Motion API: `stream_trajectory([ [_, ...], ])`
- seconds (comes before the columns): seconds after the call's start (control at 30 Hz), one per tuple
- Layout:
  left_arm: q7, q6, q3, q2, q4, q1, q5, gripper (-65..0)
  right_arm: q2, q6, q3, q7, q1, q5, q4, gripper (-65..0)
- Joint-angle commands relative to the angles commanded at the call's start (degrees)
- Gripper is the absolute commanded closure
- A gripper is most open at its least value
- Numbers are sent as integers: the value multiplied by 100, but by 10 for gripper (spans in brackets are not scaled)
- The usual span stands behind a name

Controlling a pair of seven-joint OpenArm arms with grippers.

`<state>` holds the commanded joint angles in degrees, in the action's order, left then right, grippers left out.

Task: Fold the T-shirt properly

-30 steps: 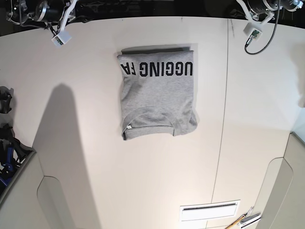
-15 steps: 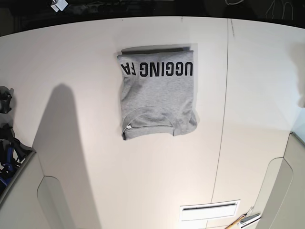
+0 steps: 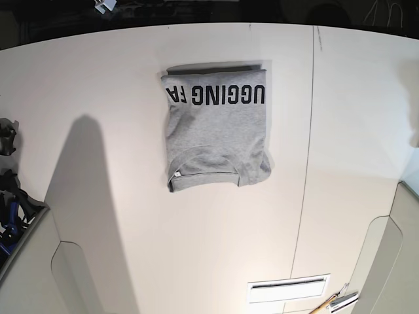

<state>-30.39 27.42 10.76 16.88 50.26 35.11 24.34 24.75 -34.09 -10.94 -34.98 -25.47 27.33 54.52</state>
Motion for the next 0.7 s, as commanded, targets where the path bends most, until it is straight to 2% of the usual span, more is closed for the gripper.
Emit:
stream_trajectory([
  [0.2, 492, -2, 0, -7, -1130, -824, 2, 0, -116, 7, -564, 612, 688, -647, -879, 0],
  [0.53, 426, 0, 20, -4, -1486, -1725, 7, 0, -190, 24, -601, 629, 909, -1644, -1086, 0],
  [0.7, 426, 7, 20, -4, -1486, -1797, 26, 0, -192, 22, -601, 632, 951, -1635, -1038, 0],
])
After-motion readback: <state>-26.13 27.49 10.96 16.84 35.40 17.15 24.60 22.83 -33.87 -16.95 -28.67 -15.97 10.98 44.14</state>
